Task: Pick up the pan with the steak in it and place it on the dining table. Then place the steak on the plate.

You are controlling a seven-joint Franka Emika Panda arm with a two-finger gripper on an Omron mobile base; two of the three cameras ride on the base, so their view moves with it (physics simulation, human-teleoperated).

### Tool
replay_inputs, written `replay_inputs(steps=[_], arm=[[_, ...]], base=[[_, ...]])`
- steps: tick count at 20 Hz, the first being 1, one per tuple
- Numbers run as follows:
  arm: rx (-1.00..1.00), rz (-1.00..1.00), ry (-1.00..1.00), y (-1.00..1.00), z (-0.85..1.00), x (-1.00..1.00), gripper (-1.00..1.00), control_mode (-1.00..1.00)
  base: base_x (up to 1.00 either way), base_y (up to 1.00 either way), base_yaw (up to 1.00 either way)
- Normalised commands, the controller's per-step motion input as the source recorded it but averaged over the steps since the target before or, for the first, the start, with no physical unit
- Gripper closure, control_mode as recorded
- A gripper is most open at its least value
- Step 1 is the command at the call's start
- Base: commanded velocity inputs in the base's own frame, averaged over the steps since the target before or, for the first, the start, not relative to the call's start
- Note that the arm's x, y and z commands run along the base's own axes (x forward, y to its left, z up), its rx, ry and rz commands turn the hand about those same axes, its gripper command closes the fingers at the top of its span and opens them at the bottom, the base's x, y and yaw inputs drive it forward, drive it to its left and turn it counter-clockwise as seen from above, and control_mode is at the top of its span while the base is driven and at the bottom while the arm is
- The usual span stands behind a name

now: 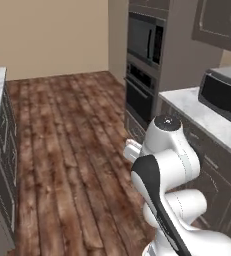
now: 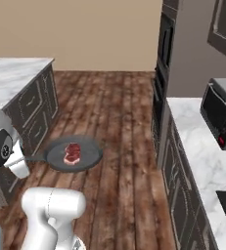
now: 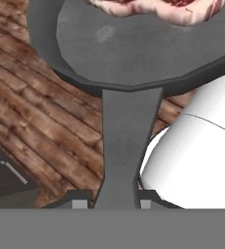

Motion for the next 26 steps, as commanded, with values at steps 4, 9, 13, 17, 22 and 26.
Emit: replay_inputs(steps=[4, 9, 13, 17, 22, 26], arm=[[0.00, 0.00, 0.00, 0.00, 0.00, 0.00, 1.00, 1.00], [0.00, 0.00, 0.00, 0.00, 0.00, 0.00, 1.00, 1.00], [0.00, 0.00, 0.00, 0.00, 0.00, 0.00, 1.00, 1.00], [0.00, 0.00, 0.00, 0.00, 0.00, 0.00, 1.00, 1.00], [0.00, 0.00, 0.00, 0.00, 0.00, 0.00, 1.00, 1.00], [0.00, 0.00, 0.00, 0.00, 0.00, 0.00, 1.00, 1.00]], base=[[-0.04, 0.00, 0.50], [-0.21, -0.15, 0.29], [-0.22, -0.12, 0.29], [-0.11, -0.02, 0.50], [-0.04, 0.00, 0.50], [-0.03, 0.00, 0.50]])
